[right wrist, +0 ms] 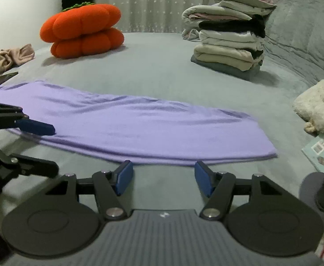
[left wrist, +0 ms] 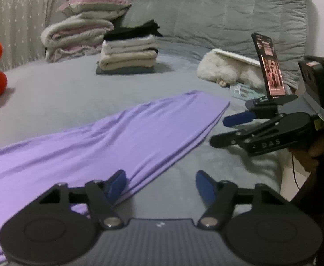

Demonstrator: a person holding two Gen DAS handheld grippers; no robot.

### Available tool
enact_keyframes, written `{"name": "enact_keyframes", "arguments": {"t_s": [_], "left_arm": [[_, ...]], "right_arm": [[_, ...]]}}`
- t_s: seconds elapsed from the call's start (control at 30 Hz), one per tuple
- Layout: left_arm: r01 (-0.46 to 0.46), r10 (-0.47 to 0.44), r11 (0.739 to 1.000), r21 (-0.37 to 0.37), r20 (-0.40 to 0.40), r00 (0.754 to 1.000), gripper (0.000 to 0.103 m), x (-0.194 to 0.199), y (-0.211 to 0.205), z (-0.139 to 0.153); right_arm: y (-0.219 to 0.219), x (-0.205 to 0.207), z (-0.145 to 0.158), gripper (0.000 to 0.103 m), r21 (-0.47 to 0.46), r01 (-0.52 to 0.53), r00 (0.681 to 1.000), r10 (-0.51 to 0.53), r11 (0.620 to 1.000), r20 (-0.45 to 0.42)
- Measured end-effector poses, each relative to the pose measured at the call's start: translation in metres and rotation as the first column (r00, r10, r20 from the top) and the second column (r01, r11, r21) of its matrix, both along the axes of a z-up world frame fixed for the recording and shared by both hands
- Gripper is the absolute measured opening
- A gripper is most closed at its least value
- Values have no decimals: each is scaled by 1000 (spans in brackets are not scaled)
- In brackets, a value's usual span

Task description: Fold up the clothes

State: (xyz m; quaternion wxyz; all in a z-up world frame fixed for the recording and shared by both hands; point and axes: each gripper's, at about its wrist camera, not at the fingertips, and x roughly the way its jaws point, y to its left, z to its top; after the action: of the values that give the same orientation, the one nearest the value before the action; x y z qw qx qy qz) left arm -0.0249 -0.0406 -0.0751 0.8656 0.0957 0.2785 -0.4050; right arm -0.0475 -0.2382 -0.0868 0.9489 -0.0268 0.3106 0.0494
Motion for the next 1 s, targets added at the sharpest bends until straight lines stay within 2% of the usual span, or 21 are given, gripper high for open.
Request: {"name": "enact_keyframes", "arguments": {"t_s": [0.17,0.3,0.33,0.4,0.53,0.67,0.7,0.73,0.77,0.8,0.83,0.93,1.0], "left_arm": [[-28,28,1000,-5,64,998,62,-5,12,6],[13,-20,997,79,93,995,54,-3,7,4],[24,-34,995,98,95,995,50,-3,5,2],[47,-60,990,136,99,993,49,-3,0,-2],[58,-80,985,160,134,988,47,-5,-5,-7],[64,-87,985,161,141,986,41,-1,-13,-8],[67,-91,984,164,146,985,34,0,-15,-8],[68,-94,984,167,148,985,19,0,-16,-8],[67,-94,982,174,151,984,10,1,-18,-7],[62,-91,982,181,160,983,3,1,-20,-5],[63,-92,982,178,162,982,3,0,-19,-3],[85,-112,982,166,162,980,3,-5,-16,5],[120,-147,977,177,147,978,1,-9,-15,5]], "right_arm": [[-2,-5,2,65,-3,-30,999,30,1000,13],[14,-4,4,65,-60,-127,991,129,990,37],[22,-5,3,65,-100,-167,984,172,981,38],[37,-6,0,62,-200,-244,966,255,949,33],[53,-9,-6,62,-358,-310,939,342,881,27],[52,4,-6,58,-355,-330,935,355,875,5],[51,7,-6,55,-357,-337,932,361,872,3],[53,10,-6,44,-360,-341,931,366,868,-1],[54,12,-6,35,-364,-346,929,370,865,-5],[55,14,-7,13,-368,-351,928,373,861,-10],[57,16,-8,1,-379,-353,927,373,855,-23],[60,10,-5,1,-406,-371,923,381,835,-59],[58,6,0,1,-395,-378,922,380,837,-76]]}}
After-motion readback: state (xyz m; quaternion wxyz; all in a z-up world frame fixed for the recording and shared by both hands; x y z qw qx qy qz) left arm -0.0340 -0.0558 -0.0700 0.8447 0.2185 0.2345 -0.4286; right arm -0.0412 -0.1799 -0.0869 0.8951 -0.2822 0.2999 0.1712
